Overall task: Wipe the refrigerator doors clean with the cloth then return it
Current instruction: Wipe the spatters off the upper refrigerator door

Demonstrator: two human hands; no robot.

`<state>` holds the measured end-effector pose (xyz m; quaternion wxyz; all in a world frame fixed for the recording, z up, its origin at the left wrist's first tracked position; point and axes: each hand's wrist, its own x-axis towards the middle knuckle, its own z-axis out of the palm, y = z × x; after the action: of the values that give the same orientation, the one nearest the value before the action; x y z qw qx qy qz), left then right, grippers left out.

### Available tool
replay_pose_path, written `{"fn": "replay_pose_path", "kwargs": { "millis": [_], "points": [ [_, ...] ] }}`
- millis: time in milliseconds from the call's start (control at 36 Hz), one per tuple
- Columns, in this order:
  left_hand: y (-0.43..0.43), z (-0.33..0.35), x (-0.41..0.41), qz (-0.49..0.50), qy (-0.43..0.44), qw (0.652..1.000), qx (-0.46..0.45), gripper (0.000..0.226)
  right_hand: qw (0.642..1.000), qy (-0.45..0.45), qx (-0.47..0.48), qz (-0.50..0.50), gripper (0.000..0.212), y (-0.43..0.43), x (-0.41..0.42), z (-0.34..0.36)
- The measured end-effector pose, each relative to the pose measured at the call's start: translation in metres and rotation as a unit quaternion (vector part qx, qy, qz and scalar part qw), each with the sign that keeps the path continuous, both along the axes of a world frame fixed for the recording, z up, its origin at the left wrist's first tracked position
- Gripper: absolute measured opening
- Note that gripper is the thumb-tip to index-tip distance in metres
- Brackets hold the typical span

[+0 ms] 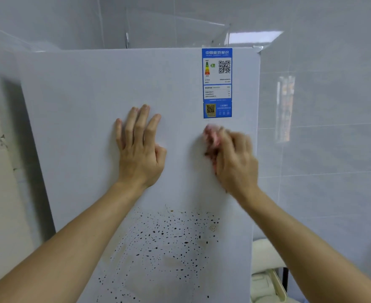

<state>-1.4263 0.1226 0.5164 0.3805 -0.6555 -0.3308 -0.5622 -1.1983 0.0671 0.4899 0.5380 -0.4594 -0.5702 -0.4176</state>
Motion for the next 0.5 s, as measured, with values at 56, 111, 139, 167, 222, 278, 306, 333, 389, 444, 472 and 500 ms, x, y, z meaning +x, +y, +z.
{"fn": "replay_pose_path", "kwargs": {
  "millis": [56, 111, 139, 167, 222, 278, 306, 333, 389, 444, 472, 500],
  "points": [
    [-0.001, 0.000, 0.000, -0.002, 0.000, 1.000, -0.004, 0.068, 0.997, -0.071, -0.019, 0.018, 0.034, -0.002, -0.008, -0.042],
    [-0.002, 0.000, -0.003, -0.004, 0.006, 1.000, -0.014, 0.068, 0.987, -0.142, -0.056, 0.040, 0.028, -0.006, -0.013, -0.074],
    [-0.003, 0.000, -0.004, -0.005, 0.010, 1.000, -0.020, 0.067, 0.981, -0.170, -0.075, 0.048, 0.028, -0.007, -0.013, -0.082],
    [-0.004, 0.000, -0.007, -0.007, 0.016, 1.000, -0.026, 0.067, 0.975, -0.192, -0.091, 0.058, 0.029, -0.009, -0.011, -0.084],
    [-0.005, 0.002, -0.012, -0.016, 0.028, 0.999, -0.038, 0.065, 0.963, -0.230, -0.113, 0.080, 0.032, -0.012, -0.007, -0.074],
    [-0.005, 0.004, -0.020, -0.028, 0.042, 0.997, -0.050, 0.061, 0.955, -0.248, -0.126, 0.097, 0.032, -0.017, -0.003, -0.054],
    [-0.005, 0.004, -0.024, -0.031, 0.045, 0.997, -0.053, 0.059, 0.959, -0.234, -0.125, 0.102, 0.030, -0.019, -0.002, -0.042],
    [-0.006, 0.004, -0.029, -0.031, 0.046, 0.997, -0.054, 0.058, 0.966, -0.204, -0.115, 0.106, 0.030, -0.021, -0.003, -0.029],
    [-0.006, 0.004, -0.039, -0.027, 0.044, 0.997, -0.058, 0.058, 0.983, -0.127, -0.081, 0.109, 0.033, -0.021, -0.007, -0.001],
    [-0.005, 0.004, -0.049, -0.020, 0.043, 0.997, -0.062, 0.057, 0.992, -0.059, -0.040, 0.104, 0.027, -0.017, -0.017, 0.027],
    [-0.005, 0.005, -0.055, -0.016, 0.041, 0.997, -0.063, 0.057, 0.994, -0.029, -0.019, 0.103, 0.023, -0.014, -0.023, 0.039],
    [-0.005, 0.005, -0.061, -0.013, 0.037, 0.997, -0.065, 0.057, 0.995, -0.001, 0.000, 0.103, 0.019, -0.010, -0.030, 0.050]
  ]
}}
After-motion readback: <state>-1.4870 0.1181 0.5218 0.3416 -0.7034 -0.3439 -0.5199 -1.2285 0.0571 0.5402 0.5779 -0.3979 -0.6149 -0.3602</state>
